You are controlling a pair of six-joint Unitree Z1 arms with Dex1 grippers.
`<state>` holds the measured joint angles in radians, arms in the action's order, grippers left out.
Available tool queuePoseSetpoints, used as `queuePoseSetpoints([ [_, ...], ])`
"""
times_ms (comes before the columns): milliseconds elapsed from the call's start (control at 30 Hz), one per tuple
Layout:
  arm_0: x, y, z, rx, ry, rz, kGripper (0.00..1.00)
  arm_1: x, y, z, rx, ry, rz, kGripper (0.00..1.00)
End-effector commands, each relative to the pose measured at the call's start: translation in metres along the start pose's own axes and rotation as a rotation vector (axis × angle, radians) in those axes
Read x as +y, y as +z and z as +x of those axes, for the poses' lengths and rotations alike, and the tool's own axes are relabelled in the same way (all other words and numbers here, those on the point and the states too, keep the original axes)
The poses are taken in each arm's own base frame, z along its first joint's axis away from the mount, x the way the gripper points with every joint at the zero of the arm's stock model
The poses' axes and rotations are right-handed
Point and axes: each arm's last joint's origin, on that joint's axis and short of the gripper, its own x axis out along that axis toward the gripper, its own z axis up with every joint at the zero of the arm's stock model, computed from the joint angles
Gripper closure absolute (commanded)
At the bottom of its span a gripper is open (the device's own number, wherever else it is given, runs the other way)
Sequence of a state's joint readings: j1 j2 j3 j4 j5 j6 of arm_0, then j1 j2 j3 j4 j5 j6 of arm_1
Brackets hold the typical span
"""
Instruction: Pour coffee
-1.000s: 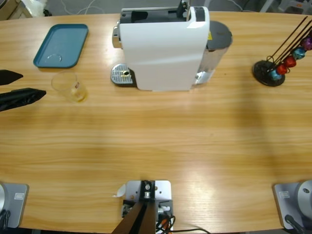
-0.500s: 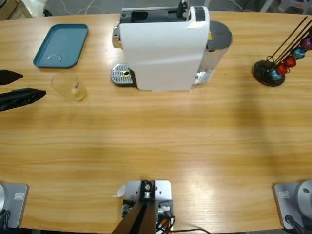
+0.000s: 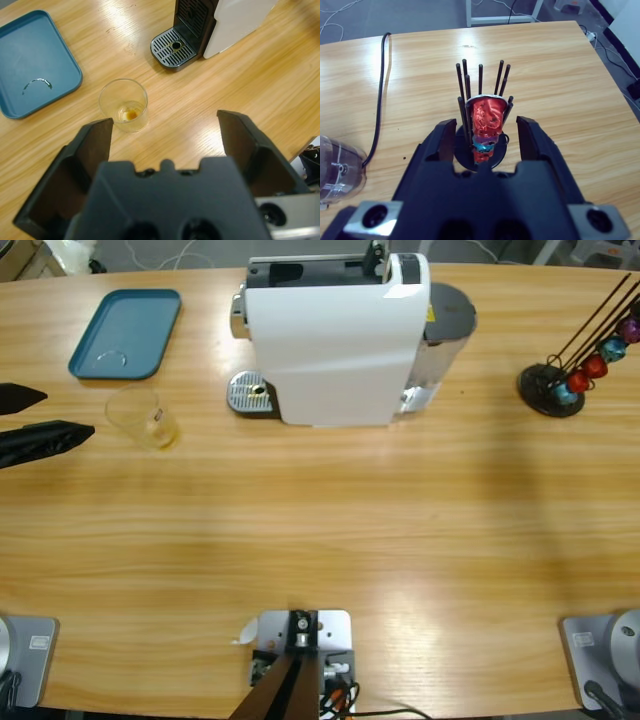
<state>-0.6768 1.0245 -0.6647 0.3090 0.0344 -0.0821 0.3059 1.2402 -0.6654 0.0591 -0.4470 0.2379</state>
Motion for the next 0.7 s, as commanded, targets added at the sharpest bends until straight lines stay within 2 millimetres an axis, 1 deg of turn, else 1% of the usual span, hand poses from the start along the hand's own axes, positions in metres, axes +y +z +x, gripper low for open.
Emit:
queuePoseSetpoints([
  [33, -0.0020, -0.0097, 0.0095, 0.049, -0.020, 0.006, 0.105, -0.0001, -0.0107, 0.0088, 0.041, -0.018, -0.002, 0.688],
  [67, -0.0020, -0.0097, 0.0095, 0.049, -0.020, 0.006, 0.105, 0.0000, -0.0107, 0.0090, 0.041, -0.018, -0.002, 0.740],
  [100, -0.0020, -0.0097, 0.0095, 0.049, -0.020, 0.006, 0.105, 0.0000, -0.0109, 0.0092, 0.042, -0.018, -0.003, 0.755],
  [133, -0.0020, -0.0097, 0.0094, 0.049, -0.020, 0.006, 0.105, 0.0000, -0.0114, 0.0095, 0.044, -0.020, -0.003, 0.852],
  [167, -0.0020, -0.0097, 0.0091, 0.048, -0.020, 0.005, 0.105, 0.0000, -0.0114, 0.0095, 0.044, -0.020, -0.003, 0.892],
  [267, -0.0019, -0.0097, 0.0091, 0.048, -0.020, 0.005, 0.105, -0.0001, -0.0119, 0.0096, 0.045, -0.021, -0.004, 0.902],
  [300, -0.0020, -0.0097, 0.0091, 0.048, -0.020, 0.006, 0.105, -0.0002, -0.0123, 0.0096, 0.046, -0.021, -0.005, 0.930],
  [333, -0.0019, -0.0097, 0.0091, 0.048, -0.020, 0.005, 0.105, -0.0002, -0.0123, 0.0096, 0.046, -0.021, -0.005, 0.997],
  [567, -0.0019, -0.0098, 0.0094, 0.049, -0.020, 0.005, 0.105, -0.0004, -0.0120, 0.0092, 0.044, -0.021, -0.004, 1.000],
  [700, -0.0020, -0.0097, 0.0095, 0.049, -0.020, 0.006, 0.105, -0.0020, -0.0062, 0.0036, 0.013, -0.019, -0.001, 1.000],
])
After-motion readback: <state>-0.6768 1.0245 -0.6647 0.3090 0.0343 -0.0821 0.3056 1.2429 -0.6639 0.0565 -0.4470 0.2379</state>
